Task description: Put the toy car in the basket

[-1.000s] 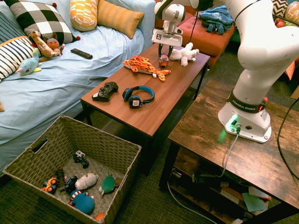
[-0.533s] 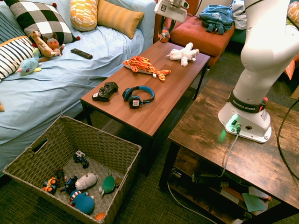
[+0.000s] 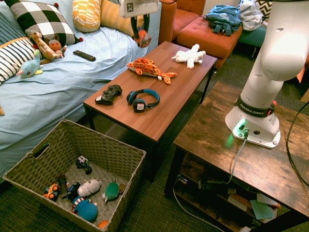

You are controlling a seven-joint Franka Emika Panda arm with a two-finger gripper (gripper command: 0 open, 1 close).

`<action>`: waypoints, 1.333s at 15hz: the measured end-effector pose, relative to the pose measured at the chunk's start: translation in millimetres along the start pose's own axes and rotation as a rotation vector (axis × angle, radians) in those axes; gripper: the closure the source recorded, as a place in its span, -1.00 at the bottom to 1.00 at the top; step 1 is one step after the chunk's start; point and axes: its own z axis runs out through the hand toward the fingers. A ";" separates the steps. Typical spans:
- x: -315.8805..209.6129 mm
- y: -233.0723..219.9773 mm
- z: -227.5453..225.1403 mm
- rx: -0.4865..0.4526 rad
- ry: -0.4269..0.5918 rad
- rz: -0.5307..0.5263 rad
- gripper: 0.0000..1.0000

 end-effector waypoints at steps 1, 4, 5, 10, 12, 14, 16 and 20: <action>-64.1 -21.3 18.9 -0.041 -0.015 -0.053 1.00; -254.7 -84.8 81.4 -0.118 -0.042 -0.166 1.00; -286.3 -106.1 99.9 -0.133 -0.045 -0.175 1.00; -236.1 -175.6 132.3 -0.208 -0.096 -0.148 -1.00; -243.8 -182.5 133.1 -0.221 -0.109 -0.163 -1.00; -245.7 -183.2 131.9 -0.219 -0.122 -0.165 -1.00; -236.6 -181.0 127.8 -0.213 -0.125 -0.162 -1.00; -173.9 -137.3 86.1 -0.170 -0.101 -0.133 -1.00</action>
